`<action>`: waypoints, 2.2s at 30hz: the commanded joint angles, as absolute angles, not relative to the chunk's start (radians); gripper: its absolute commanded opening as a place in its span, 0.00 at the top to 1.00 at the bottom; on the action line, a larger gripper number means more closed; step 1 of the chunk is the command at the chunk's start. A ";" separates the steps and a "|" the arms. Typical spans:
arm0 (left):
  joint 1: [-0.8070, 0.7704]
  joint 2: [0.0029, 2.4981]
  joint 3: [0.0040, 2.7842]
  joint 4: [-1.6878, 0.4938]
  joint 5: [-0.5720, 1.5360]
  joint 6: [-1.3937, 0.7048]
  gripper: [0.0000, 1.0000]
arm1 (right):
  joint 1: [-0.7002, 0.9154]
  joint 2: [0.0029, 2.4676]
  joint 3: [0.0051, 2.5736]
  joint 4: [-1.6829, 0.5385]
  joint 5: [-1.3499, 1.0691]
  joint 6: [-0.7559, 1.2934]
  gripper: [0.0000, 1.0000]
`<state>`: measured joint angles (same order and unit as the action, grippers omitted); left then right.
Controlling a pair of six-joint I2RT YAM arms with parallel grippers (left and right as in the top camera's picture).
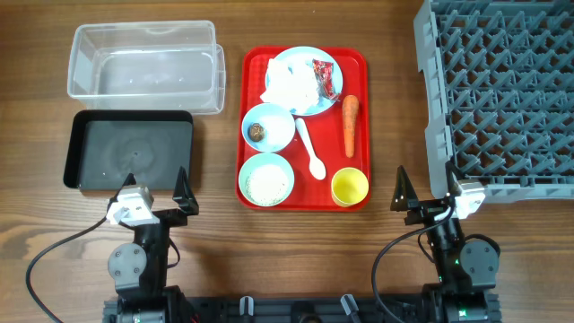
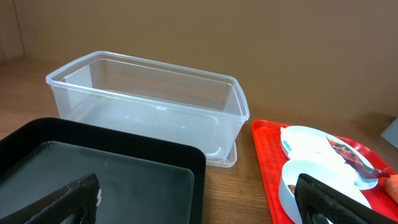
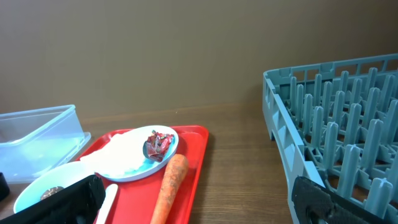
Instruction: Sort waste into correct bins and load items into the dishwasher rack
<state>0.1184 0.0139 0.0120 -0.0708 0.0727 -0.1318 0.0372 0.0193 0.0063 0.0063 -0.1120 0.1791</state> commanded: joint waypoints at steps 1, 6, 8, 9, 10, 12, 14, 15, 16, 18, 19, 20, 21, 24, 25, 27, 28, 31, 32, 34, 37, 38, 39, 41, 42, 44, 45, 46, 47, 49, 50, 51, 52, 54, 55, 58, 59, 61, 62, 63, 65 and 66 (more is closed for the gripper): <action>0.113 0.007 0.006 -0.073 0.062 -0.110 0.00 | 0.033 0.005 0.005 0.009 -0.124 0.186 0.00; 0.113 0.007 0.006 -0.073 0.063 -0.110 0.00 | 0.033 0.005 0.005 0.009 -0.124 0.186 0.00; 0.113 0.007 0.006 -0.073 0.062 -0.110 0.00 | 0.033 0.005 0.005 0.009 -0.124 0.186 0.00; 0.113 0.007 0.006 -0.073 0.063 -0.109 0.00 | 0.033 0.005 0.005 0.009 -0.124 0.186 0.00; 0.113 0.007 0.006 -0.073 0.063 -0.109 0.00 | 0.033 0.005 0.005 0.009 -0.124 0.186 0.00; 0.113 0.007 0.006 -0.073 0.063 -0.109 0.00 | 0.033 0.005 0.005 0.009 -0.124 0.186 0.00; 0.114 0.007 0.006 -0.072 0.040 -0.108 0.00 | 0.033 0.005 0.005 0.009 -0.124 0.186 0.01; 0.114 0.007 0.006 -0.072 -0.009 -0.109 0.00 | 0.033 0.005 0.005 0.009 -0.124 0.186 0.00; 0.114 0.007 0.006 -0.069 -0.041 -0.109 0.00 | 0.033 0.005 0.005 0.009 -0.124 0.186 0.00; 0.114 0.007 0.006 -0.068 -0.043 -0.109 0.00 | 0.033 0.005 0.005 0.009 -0.124 0.186 0.01; 0.114 0.007 0.006 -0.068 -0.043 -0.109 0.00 | 0.033 0.005 0.005 0.009 -0.123 0.186 0.00; 0.114 0.007 0.006 -0.068 -0.043 -0.109 0.00 | 0.033 0.005 0.005 0.010 -0.120 0.182 0.00; 0.114 0.007 0.006 -0.068 -0.043 -0.109 0.00 | 0.033 0.005 0.005 0.012 -0.091 0.182 0.00; 0.114 0.007 0.006 -0.068 -0.043 -0.109 0.00 | 0.033 0.005 0.005 0.014 -0.037 0.185 0.00; 0.114 0.007 0.006 -0.068 -0.043 -0.109 0.00 | 0.033 0.005 0.005 0.014 -0.037 0.186 0.00; 0.114 0.007 0.006 -0.052 -0.043 -0.113 0.00 | 0.033 0.005 0.005 0.013 -0.037 0.186 0.00; 0.114 0.007 0.006 -0.051 -0.043 -0.113 0.00 | 0.033 0.005 0.005 0.014 -0.031 0.184 0.00; 0.114 0.007 0.006 -0.069 -0.043 -0.113 0.00 | 0.033 0.005 0.005 0.009 0.012 0.183 0.00; 0.114 0.007 0.006 -0.068 -0.043 -0.112 0.00 | 0.033 0.006 0.005 0.014 0.025 0.184 0.00; 0.114 0.007 0.006 -0.068 -0.032 -0.119 0.00 | 0.033 0.006 0.005 0.040 0.027 0.184 0.00; 0.114 0.007 0.006 -0.048 0.005 -0.183 0.00 | 0.033 0.008 0.006 0.133 0.031 0.183 0.00; 0.114 0.007 0.006 -0.037 0.017 -0.200 0.00 | 0.033 0.010 0.006 0.160 0.031 0.183 0.00; 0.114 0.007 0.006 -0.019 0.036 -0.216 0.00 | 0.033 0.013 0.006 0.197 0.031 0.183 0.00; 0.114 0.007 0.006 0.039 0.066 -0.258 0.00 | 0.033 0.025 0.007 0.282 0.031 0.183 0.00; 0.114 0.007 0.006 0.080 0.072 -0.280 0.00 | 0.033 0.030 0.010 0.307 0.031 0.183 0.00; 0.114 0.007 0.011 0.196 0.072 -0.316 0.00 | 0.033 0.065 0.033 0.406 0.050 0.183 0.00; 0.114 0.007 0.026 0.233 0.071 -0.323 0.00 | 0.033 0.085 0.043 0.459 0.054 0.183 0.00; 0.114 0.007 0.043 0.235 0.071 -0.323 0.00 | 0.033 0.103 0.052 0.505 0.054 0.182 0.00; 0.114 0.008 0.060 0.229 0.071 -0.323 0.00 | 0.033 0.119 0.059 0.542 0.054 0.182 0.00; 0.114 0.021 0.112 0.205 0.071 -0.323 0.00 | 0.033 0.169 0.084 0.634 0.065 0.170 0.00; 0.114 0.033 0.140 0.194 0.072 -0.323 0.00 | 0.033 0.197 0.100 0.670 0.064 0.149 0.00; 0.114 0.048 0.169 0.189 0.076 -0.323 0.00 | 0.033 0.228 0.120 0.694 0.064 0.130 0.00; 0.114 0.060 0.189 0.189 0.082 -0.322 0.00 | 0.033 0.259 0.145 0.706 0.064 0.124 0.00; 0.114 0.110 0.257 0.190 0.099 -0.321 0.00 | 0.033 0.328 0.207 0.705 0.058 0.101 0.00; 0.114 0.136 0.288 0.190 0.113 -0.321 0.00 | 0.033 0.366 0.241 0.705 0.052 0.088 0.01; 0.114 0.232 0.391 0.160 0.138 -0.319 0.00 | 0.033 0.488 0.356 0.694 -0.011 0.030 0.00; 0.114 0.272 0.437 0.123 0.143 -0.323 0.00 | 0.033 0.531 0.399 0.681 -0.041 0.004 0.00; 0.114 0.356 0.540 0.029 0.176 -0.323 0.00 | 0.033 0.616 0.489 0.645 -0.081 -0.028 0.00; 0.114 0.393 0.584 -0.013 0.193 -0.323 0.00 | 0.033 0.646 0.526 0.624 -0.093 -0.026 0.00; 0.114 0.440 0.642 -0.068 0.212 -0.323 0.00 | 0.033 0.693 0.583 0.581 -0.110 -0.026 0.00; 0.113 0.574 0.799 -0.208 0.244 -0.322 0.00 | 0.033 0.782 0.704 0.458 -0.165 -0.026 0.00; 0.113 0.622 0.855 -0.258 0.247 -0.322 0.00 | 0.033 0.818 0.754 0.393 -0.197 -0.026 0.00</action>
